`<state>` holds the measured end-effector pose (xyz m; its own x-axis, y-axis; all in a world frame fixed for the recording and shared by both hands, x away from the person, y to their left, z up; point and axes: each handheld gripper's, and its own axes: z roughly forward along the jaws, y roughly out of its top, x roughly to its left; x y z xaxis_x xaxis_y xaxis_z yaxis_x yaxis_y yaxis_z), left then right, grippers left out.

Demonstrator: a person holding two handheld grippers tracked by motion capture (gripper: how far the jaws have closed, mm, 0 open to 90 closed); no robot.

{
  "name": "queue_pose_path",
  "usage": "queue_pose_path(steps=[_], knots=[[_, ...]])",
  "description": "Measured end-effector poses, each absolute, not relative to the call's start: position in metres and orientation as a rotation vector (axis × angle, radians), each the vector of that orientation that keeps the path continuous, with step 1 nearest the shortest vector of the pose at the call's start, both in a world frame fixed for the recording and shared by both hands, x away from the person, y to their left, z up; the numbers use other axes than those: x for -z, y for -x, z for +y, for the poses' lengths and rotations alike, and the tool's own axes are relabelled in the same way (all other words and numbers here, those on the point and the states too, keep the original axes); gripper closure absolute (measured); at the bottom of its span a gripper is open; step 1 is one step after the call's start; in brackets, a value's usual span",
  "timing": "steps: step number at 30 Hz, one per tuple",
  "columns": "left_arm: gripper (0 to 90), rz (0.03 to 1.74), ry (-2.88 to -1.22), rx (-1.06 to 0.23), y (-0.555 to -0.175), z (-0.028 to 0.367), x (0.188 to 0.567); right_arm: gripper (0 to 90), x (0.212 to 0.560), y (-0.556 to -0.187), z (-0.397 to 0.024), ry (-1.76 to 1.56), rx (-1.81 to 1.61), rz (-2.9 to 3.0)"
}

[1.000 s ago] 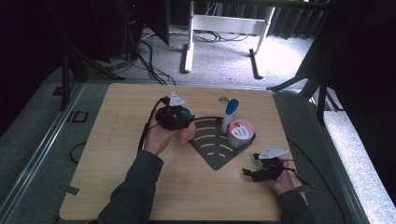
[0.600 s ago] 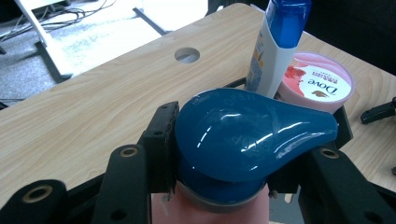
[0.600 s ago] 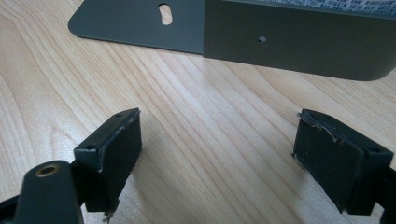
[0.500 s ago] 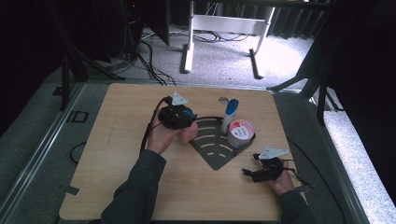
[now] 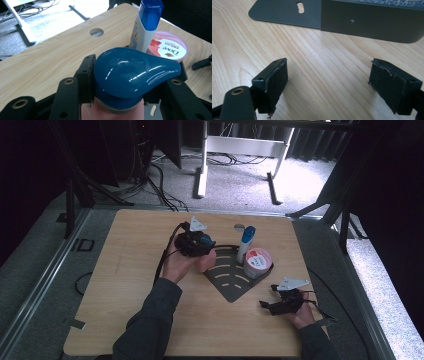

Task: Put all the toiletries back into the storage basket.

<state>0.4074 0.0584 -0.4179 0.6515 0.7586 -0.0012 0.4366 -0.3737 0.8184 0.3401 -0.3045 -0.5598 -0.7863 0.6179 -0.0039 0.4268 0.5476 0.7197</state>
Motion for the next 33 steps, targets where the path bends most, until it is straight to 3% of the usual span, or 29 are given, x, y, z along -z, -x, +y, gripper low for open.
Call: queue_pose_path(steps=[33], knots=[[52.9, 0.95, -2.012, -0.493, -0.421, 0.039, 0.428, 15.1, 0.56, -0.34, -0.304, -0.873, -1.071, 2.529]])
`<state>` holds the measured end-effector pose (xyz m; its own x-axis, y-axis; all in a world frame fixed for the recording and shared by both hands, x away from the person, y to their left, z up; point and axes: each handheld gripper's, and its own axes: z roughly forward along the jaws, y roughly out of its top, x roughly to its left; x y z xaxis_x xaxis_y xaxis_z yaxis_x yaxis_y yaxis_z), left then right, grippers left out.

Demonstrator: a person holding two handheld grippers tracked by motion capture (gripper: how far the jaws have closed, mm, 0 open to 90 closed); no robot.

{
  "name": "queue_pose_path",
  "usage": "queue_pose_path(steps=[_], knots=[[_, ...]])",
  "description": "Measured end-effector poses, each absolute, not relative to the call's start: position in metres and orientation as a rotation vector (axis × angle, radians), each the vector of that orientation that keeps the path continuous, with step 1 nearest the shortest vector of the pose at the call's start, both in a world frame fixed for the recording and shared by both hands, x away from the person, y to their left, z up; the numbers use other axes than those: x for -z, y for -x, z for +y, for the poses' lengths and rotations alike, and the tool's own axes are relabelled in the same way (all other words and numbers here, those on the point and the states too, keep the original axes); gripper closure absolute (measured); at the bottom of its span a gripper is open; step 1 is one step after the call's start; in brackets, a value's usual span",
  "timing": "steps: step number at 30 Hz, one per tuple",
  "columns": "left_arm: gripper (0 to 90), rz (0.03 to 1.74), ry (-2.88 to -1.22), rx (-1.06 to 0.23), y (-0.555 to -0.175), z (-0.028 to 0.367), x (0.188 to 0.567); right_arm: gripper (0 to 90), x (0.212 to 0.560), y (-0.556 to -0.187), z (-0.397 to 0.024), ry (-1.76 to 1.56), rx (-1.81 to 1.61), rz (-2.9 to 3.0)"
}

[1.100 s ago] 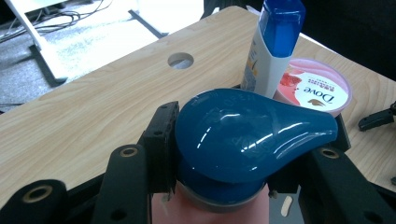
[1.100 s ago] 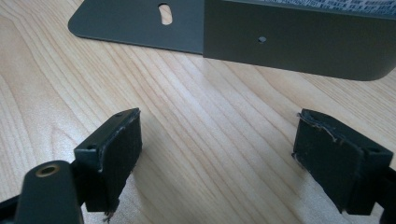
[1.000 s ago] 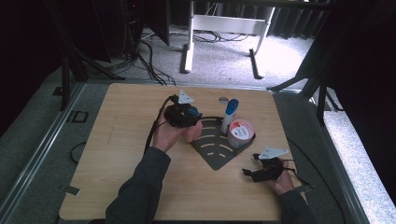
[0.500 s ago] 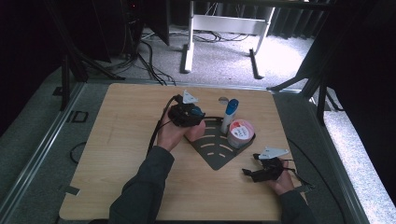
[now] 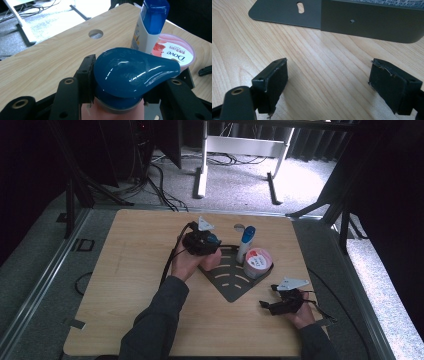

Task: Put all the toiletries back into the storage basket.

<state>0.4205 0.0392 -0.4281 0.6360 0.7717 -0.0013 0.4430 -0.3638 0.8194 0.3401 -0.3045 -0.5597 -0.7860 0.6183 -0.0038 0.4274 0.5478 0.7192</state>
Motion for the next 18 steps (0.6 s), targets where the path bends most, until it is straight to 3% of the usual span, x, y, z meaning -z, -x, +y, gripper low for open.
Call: queue_pose_path(steps=[18], knots=[[52.9, 0.944, -2.032, -0.51, -0.428, 0.019, 0.43, 15.1, 0.56, -0.34, -0.304, -0.872, -1.072, 2.529]])
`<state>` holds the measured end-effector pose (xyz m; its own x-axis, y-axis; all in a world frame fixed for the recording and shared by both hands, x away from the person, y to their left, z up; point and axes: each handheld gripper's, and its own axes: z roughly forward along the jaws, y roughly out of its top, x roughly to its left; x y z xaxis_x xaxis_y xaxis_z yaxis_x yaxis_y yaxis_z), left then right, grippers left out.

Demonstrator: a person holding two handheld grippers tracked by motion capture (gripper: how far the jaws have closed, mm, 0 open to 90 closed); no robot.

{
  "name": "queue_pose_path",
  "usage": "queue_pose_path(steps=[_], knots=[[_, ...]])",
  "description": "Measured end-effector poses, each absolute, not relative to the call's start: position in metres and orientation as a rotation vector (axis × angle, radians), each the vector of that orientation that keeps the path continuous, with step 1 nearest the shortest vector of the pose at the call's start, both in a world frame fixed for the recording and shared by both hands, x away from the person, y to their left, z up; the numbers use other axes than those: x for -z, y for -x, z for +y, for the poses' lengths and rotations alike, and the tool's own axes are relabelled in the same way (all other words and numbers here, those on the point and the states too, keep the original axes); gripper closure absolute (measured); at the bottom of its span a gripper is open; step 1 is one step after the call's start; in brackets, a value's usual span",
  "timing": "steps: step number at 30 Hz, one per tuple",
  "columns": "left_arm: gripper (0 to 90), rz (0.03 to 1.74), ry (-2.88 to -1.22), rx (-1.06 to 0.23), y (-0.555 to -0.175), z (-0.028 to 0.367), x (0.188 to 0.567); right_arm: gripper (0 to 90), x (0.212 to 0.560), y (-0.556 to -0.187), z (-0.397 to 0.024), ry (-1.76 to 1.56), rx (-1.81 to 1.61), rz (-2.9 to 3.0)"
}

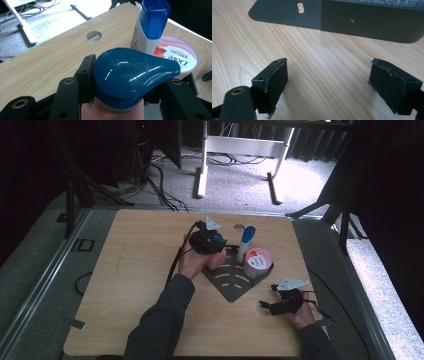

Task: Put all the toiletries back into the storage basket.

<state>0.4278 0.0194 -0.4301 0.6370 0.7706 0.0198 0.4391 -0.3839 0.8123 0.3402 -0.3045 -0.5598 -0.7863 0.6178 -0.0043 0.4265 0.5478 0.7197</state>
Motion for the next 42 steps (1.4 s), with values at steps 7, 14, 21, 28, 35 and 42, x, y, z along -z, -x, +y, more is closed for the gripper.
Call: queue_pose_path(steps=[7, 14, 21, 28, 35, 42], knots=[[52.9, 0.942, -2.035, -0.515, -0.43, 0.013, 0.431, 15.1, 0.56, -0.34, -0.304, -0.872, -1.072, 2.529], [52.9, 0.951, -2.025, -0.514, -0.434, 0.01, 0.432, 15.2, 0.56, -0.34, -0.305, -0.871, -1.074, 2.529], [52.9, 0.962, -2.023, -0.514, -0.438, 0.006, 0.437, 15.2, 0.56, -0.34, -0.305, -0.872, -1.073, 2.529], [52.9, 0.977, -2.026, -0.513, -0.443, 0.002, 0.442, 15.2, 0.56, -0.34, -0.305, -0.871, -1.073, 2.529], [52.9, 0.991, -2.024, -0.513, -0.446, -0.001, 0.445, 15.2, 0.56, -0.34, -0.305, -0.871, -1.073, 2.529], [52.9, 0.997, -2.019, -0.517, -0.449, -0.002, 0.446, 15.2, 0.56, -0.34, -0.305, -0.871, -1.073, 2.53]])
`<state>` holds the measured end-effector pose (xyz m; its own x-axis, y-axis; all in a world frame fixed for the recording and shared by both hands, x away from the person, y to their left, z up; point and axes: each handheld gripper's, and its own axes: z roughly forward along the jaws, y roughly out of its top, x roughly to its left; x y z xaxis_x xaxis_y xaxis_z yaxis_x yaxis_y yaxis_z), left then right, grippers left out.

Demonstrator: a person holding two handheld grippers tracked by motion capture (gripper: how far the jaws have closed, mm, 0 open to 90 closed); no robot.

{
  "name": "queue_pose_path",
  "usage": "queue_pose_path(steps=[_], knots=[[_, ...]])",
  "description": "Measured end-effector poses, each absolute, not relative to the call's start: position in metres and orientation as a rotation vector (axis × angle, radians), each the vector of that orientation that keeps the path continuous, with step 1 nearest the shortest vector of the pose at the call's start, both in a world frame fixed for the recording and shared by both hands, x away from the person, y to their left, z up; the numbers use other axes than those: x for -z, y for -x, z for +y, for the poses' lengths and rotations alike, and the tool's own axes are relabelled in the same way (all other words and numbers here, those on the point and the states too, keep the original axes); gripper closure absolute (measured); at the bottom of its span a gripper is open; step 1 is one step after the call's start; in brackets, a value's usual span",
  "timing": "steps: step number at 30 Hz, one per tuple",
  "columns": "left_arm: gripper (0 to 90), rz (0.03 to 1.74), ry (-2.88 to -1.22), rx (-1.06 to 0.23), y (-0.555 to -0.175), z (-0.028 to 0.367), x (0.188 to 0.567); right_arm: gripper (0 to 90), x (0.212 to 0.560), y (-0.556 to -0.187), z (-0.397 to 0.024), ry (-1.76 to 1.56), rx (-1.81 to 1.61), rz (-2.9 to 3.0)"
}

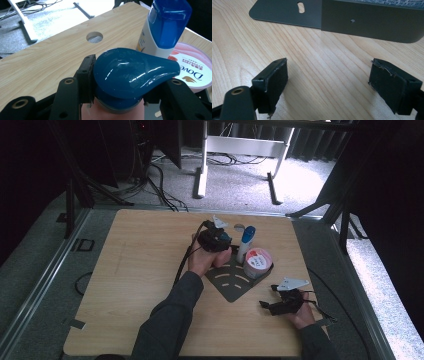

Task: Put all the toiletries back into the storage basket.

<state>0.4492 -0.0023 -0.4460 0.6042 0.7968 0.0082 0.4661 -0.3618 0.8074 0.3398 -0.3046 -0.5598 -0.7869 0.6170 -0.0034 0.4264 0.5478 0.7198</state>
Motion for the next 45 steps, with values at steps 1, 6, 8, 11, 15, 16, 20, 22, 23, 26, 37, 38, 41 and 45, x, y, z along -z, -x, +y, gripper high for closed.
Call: queue_pose_path(steps=[1, 6, 8, 11, 15, 16, 20, 22, 23, 26, 37, 38, 41, 45], knots=[[52.9, 1.0, -2.017, -0.515, -0.45, -0.003, 0.446, 15.2, 0.56, -0.34, -0.305, -0.871, -1.073, 2.53], [52.9, 1.003, -2.014, -0.508, -0.451, -0.005, 0.447, 15.2, 0.56, -0.34, -0.305, -0.871, -1.073, 2.53], [52.9, 1.007, -2.012, -0.505, -0.452, -0.006, 0.447, 15.2, 0.56, -0.34, -0.305, -0.871, -1.073, 2.529], [52.9, 1.016, -2.009, -0.509, -0.454, -0.008, 0.448, 15.2, 0.56, -0.34, -0.305, -0.872, -1.073, 2.53], [52.9, 1.021, -2.004, -0.505, -0.456, -0.009, 0.448, 15.2, 0.56, -0.34, -0.305, -0.871, -1.073, 2.53], [52.9, 1.022, -2.003, -0.507, -0.456, -0.01, 0.449, 15.2, 0.56, -0.34, -0.305, -0.871, -1.073, 2.53], [52.9, 1.032, -2.001, -0.509, -0.458, -0.011, 0.45, 15.2, 0.56, -0.34, -0.305, -0.872, -1.073, 2.53], [52.9, 1.039, -1.998, -0.509, -0.459, -0.012, 0.45, 15.2, 0.56, -0.34, -0.305, -0.872, -1.073, 2.53], [52.9, 1.038, -1.998, -0.508, -0.46, -0.012, 0.451, 15.2, 0.56, -0.34, -0.305, -0.872, -1.073, 2.53], [52.9, 1.044, -1.99, -0.501, -0.462, -0.013, 0.452, 15.2, 0.56, -0.34, -0.305, -0.871, -1.073, 2.53], [52.9, 1.051, -2.002, -0.505, -0.467, -0.023, 0.459, 15.2, 0.56, -0.34, -0.305, -0.869, -1.074, 2.53], [52.9, 1.052, -2.002, -0.505, -0.467, -0.023, 0.46, 15.2, 0.56, -0.34, -0.305, -0.869, -1.074, 2.53], [52.9, 1.052, -1.999, -0.506, -0.468, -0.025, 0.461, 15.2, 0.56, -0.34, -0.305, -0.869, -1.074, 2.531], [52.9, 1.051, -1.995, -0.506, -0.469, -0.026, 0.461, 15.1, 0.56, -0.34, -0.305, -0.868, -1.075, 2.53]])
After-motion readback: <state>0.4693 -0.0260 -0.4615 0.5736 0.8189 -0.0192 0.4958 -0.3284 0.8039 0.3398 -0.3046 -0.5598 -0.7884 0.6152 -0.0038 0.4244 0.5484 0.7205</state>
